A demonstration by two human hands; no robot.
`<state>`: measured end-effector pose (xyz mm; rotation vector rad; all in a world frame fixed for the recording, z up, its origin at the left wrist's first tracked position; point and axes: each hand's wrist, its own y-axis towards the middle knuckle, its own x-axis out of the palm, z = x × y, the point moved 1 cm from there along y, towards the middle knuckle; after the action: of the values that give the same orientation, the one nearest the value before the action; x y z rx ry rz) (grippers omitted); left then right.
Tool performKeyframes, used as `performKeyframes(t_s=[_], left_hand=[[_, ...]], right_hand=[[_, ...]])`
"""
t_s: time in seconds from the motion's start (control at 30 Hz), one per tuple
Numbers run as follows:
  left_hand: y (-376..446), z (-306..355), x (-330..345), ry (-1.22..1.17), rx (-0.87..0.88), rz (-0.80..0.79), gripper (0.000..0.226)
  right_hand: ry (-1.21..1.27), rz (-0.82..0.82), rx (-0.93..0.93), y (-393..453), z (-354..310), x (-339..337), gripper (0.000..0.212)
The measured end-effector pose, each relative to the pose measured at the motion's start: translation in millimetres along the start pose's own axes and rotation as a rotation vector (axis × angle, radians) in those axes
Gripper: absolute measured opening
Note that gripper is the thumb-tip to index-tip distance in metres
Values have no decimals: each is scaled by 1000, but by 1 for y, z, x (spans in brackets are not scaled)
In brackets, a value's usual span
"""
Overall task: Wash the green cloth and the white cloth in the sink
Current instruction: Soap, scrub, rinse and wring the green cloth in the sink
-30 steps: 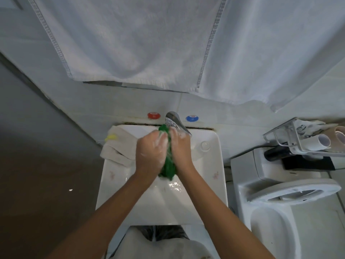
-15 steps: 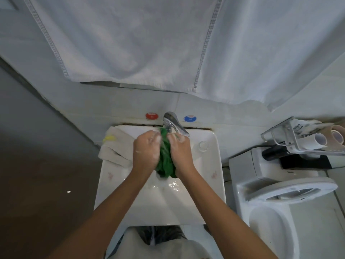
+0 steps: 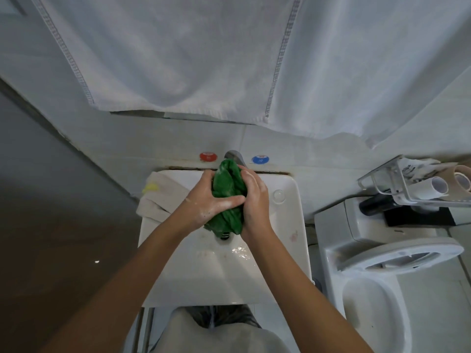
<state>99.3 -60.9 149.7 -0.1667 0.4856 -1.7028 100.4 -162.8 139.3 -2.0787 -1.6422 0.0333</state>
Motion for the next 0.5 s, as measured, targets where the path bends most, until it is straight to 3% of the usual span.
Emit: performKeyframes(t_s=[0.13, 0.27, 0.33, 0.4, 0.5], left_hand=[[-3, -5, -1, 69, 29, -121, 68], [-6, -7, 0, 186, 118, -146, 58], [-4, -14, 0, 304, 135, -141, 58], [-2, -24, -3, 412, 131, -111, 61], [4, -32, -13, 425, 133, -1, 62]], right_hand=[[31, -7, -13, 0, 4, -4, 23], [-45, -14, -18, -2, 11, -4, 28], [-121, -23, -53, 0, 12, -8, 27], [-166, -24, -108, 3, 9, -14, 13], [-262, -23, -169, 4, 8, -22, 7]])
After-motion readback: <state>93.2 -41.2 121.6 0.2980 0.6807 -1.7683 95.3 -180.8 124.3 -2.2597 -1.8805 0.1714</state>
